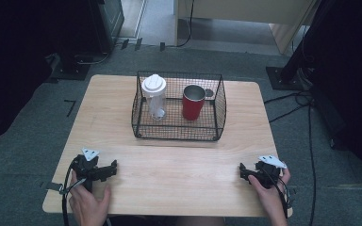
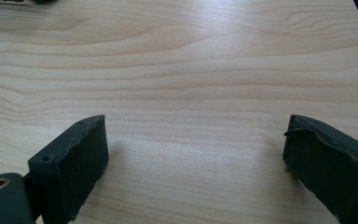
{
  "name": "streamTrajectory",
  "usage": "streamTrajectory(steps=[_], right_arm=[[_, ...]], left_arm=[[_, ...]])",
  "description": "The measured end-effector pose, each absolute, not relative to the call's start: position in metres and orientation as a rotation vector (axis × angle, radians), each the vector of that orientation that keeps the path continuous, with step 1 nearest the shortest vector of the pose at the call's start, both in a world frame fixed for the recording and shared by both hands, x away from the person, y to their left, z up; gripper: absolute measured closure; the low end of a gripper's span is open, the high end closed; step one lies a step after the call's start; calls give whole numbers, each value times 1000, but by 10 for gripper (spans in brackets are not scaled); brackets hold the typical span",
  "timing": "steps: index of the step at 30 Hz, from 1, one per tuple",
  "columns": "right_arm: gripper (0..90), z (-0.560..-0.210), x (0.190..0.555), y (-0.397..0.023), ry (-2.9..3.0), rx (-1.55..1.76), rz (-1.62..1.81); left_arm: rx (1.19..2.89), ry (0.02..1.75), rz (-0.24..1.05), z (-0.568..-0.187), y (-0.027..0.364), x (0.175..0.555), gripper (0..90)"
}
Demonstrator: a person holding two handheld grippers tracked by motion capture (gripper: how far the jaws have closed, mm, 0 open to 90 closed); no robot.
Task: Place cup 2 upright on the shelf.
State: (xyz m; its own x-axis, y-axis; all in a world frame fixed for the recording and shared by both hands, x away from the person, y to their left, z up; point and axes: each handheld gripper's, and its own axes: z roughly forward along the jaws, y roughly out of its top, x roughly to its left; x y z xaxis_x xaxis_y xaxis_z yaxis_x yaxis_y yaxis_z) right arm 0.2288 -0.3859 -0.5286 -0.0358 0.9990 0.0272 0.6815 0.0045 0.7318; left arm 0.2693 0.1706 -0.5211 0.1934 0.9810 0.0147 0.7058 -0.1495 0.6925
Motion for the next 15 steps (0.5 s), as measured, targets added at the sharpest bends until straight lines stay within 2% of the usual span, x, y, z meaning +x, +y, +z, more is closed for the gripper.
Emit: streamTrajectory(steps=[15], right_arm=[[45, -529, 220, -393, 1753, 1746, 786]], left_arm=[[1922, 1570, 648, -521, 171, 269, 0]])
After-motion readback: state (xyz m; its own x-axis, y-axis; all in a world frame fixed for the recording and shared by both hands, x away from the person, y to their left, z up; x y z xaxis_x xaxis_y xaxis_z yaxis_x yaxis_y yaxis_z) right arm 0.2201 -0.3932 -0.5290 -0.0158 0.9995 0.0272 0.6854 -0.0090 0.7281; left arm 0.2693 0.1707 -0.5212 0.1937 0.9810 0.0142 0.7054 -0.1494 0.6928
